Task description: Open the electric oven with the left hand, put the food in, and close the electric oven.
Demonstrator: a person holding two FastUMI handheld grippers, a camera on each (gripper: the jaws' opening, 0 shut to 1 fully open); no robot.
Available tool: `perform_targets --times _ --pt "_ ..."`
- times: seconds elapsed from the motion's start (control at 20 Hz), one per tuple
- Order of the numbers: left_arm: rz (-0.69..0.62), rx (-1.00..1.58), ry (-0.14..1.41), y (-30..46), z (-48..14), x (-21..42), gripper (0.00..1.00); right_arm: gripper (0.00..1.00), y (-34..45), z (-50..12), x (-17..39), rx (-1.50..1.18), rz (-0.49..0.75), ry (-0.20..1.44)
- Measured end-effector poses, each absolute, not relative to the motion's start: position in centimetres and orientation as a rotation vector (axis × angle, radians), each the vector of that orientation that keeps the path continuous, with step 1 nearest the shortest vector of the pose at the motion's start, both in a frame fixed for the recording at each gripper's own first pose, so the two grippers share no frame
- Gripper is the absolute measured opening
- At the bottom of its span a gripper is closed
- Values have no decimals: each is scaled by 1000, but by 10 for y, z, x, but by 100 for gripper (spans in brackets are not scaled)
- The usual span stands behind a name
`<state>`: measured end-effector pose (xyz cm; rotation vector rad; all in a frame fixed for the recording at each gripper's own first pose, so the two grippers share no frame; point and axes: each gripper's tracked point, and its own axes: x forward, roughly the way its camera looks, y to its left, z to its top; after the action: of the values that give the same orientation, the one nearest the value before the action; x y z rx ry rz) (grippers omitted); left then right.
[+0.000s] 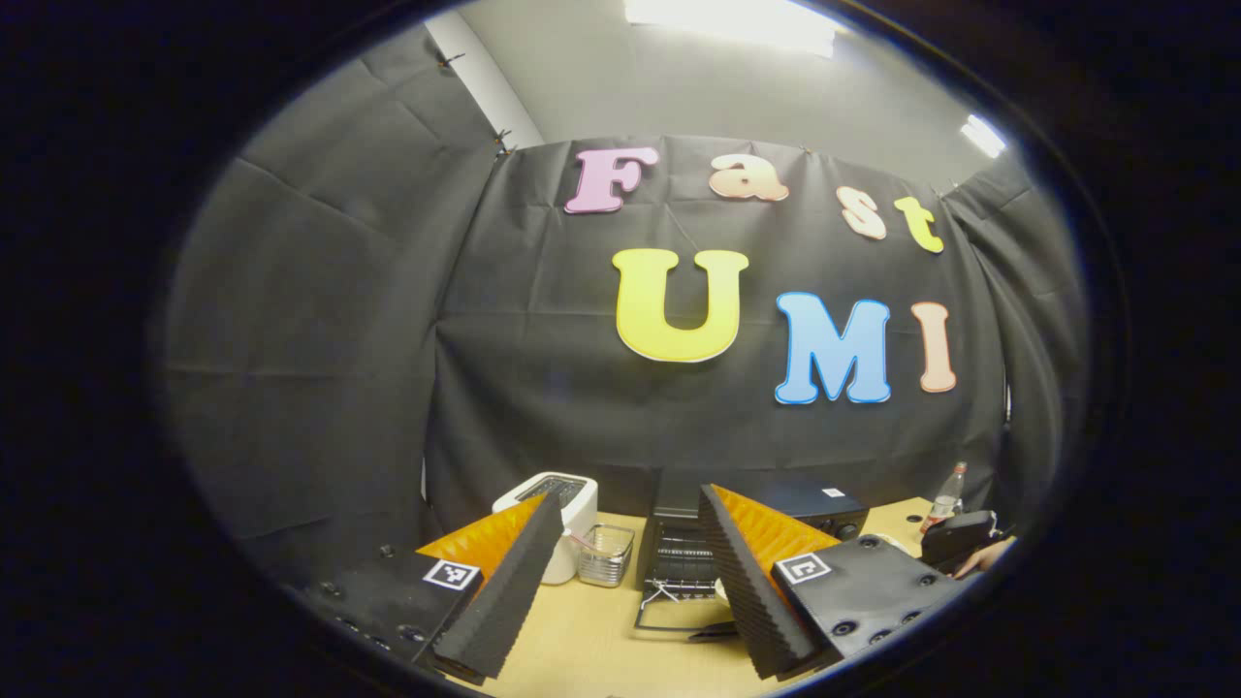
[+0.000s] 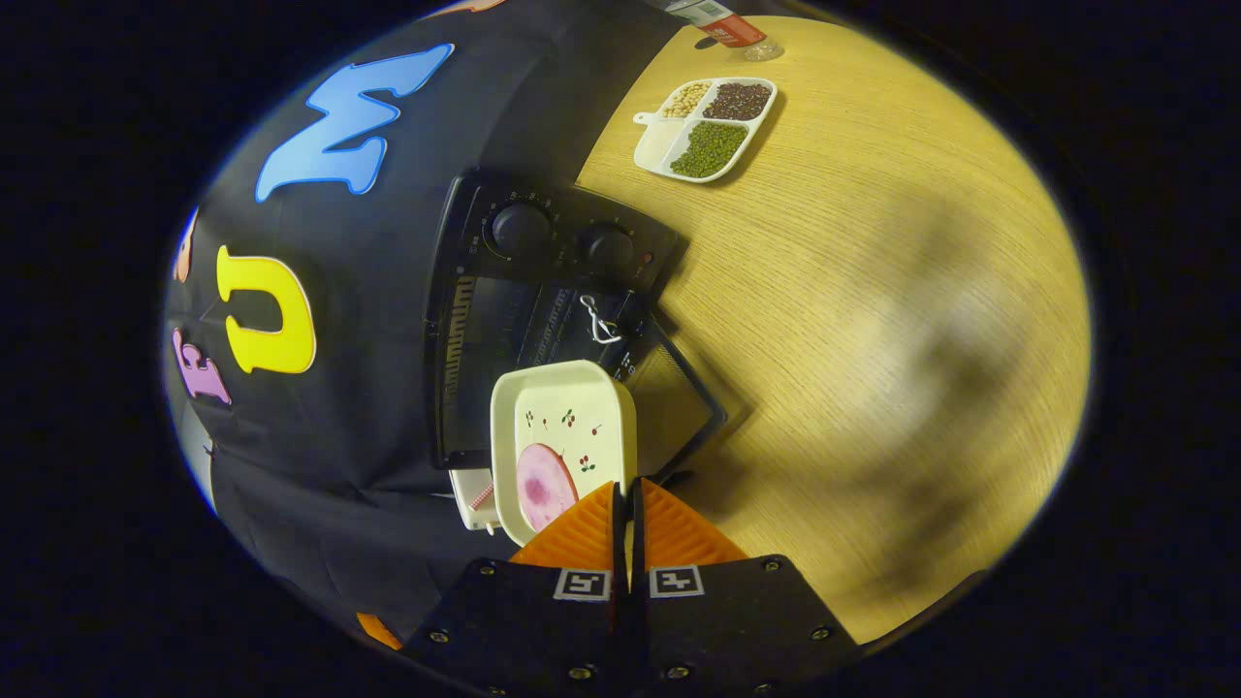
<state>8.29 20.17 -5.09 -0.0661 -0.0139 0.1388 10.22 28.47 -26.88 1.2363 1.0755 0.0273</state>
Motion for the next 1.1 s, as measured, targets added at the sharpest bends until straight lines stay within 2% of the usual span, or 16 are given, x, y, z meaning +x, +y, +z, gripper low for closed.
perform_targets --times 0.3,0.35,0.4,0.55,0.6,0.65,0.7,0.85,0.9,0.95,1.0,1.05,1.1 --pt "140 -60 32 221 -67 108 100 1 308 -276 151 1297 -62 990" --pt "142 -57 37 223 -68 112 95 0 313 -277 158 1314 -71 978" --pt "143 -54 43 225 -69 111 100 1 317 -279 165 1333 -82 965" --pt "134 -56 64 224 -76 115 100 1 325 -284 187 1376 -134 921" --pt "132 -57 72 225 -78 116 95 1 327 -285 194 1390 -150 905" --pt "135 -58 85 227 -83 116 95 1 331 -287 200 1406 -163 897" --pt "137 -64 98 228 -88 117 100 1 334 -288 206 1422 -175 888" --pt "139 -76 122 231 -96 120 100 2 339 -291 225 1441 -212 839" --pt "141 -71 125 233 -98 120 100 2 341 -292 229 1440 -220 828" --pt "140 -64 130 234 -99 121 95 2 344 -293 233 1442 -220 828" --pt "139 -60 137 236 -102 121 100 2 348 -294 235 1449 -218 836" --pt "139 -61 141 236 -104 121 100 2 352 -294 235 1457 -213 846" --pt "141 -63 142 238 -105 125 95 2 355 -290 237 1476 -193 831"
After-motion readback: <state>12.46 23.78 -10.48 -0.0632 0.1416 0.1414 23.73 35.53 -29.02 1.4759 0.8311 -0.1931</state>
